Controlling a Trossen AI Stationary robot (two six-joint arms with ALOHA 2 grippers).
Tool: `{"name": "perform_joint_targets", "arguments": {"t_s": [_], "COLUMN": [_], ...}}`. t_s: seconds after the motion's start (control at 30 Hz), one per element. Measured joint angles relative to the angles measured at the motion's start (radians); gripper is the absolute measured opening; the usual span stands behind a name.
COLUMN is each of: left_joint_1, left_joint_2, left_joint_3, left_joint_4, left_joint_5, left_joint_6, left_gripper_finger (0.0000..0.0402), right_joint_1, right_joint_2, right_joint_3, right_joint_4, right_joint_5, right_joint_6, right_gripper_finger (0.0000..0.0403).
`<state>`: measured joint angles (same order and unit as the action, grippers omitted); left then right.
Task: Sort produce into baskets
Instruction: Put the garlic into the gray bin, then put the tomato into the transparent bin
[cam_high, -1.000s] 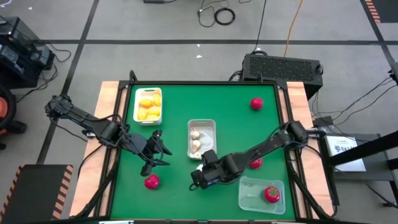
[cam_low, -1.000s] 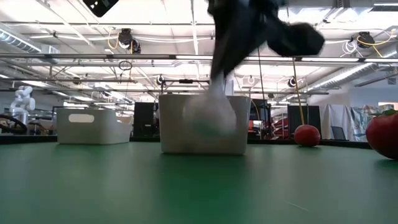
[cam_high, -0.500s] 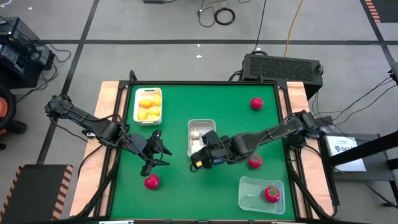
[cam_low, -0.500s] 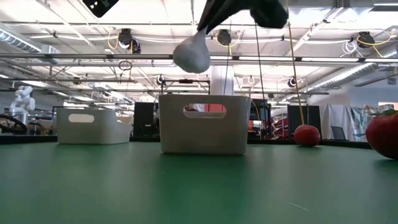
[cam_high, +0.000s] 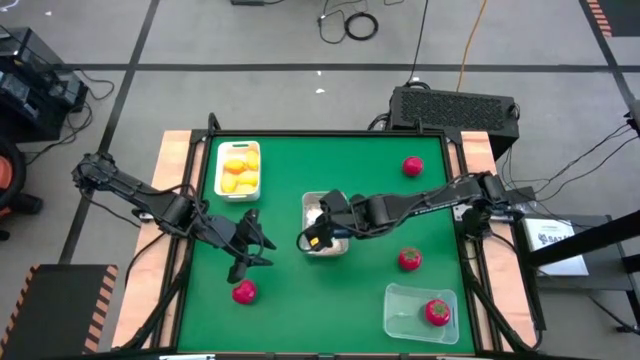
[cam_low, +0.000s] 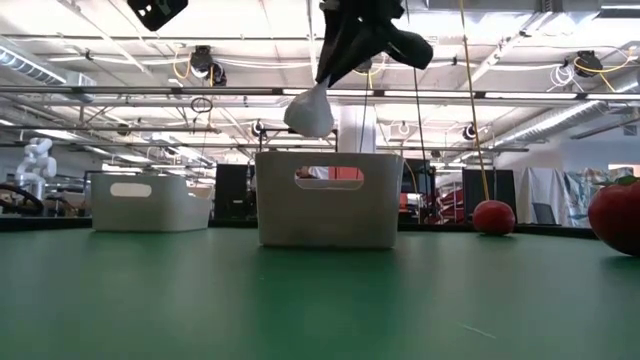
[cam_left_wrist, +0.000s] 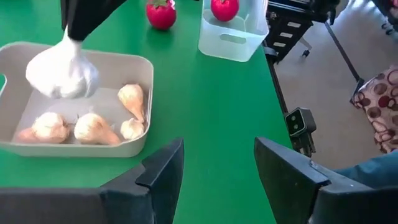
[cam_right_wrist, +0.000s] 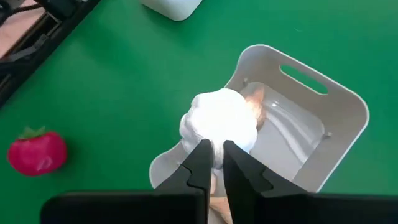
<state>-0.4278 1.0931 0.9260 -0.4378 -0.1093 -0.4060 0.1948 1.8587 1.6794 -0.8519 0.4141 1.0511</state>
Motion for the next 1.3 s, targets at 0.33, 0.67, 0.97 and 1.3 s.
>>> {"name": "perform_joint_targets", "arguments": {"t_s": [0.33,0.67,0.97,1.3], "left_joint_1": [0.000,-0.001,0.000,-0.013], "left_joint_2": [0.000,0.000,0.000,0.000], "left_joint_3": [0.000,0.000,0.000,0.000], "left_joint_4": [-0.104,-0.103,-0.103,-0.102], "left_joint_5": [-0.073,-0.073,-0.073,-0.092], "left_joint_6": [-0.087,-0.086,-0.086,-0.059], "left_gripper_finger": [0.0203,0.0203,0.0203,0.0203], "right_joint_1": [-0.025,-0.025,0.036,0.127], "right_joint_2": [0.000,-0.006,-0.055,-0.100], "right_joint_3": [0.000,0.000,0.000,0.000], "right_joint_4": [-0.098,-0.113,-0.309,-0.725], "right_joint_5": [0.000,-0.139,-0.260,-0.302], "right_joint_6": [0.012,0.031,0.106,0.297], "right_gripper_finger": [0.0084,0.0138,0.0171,0.0239]}}
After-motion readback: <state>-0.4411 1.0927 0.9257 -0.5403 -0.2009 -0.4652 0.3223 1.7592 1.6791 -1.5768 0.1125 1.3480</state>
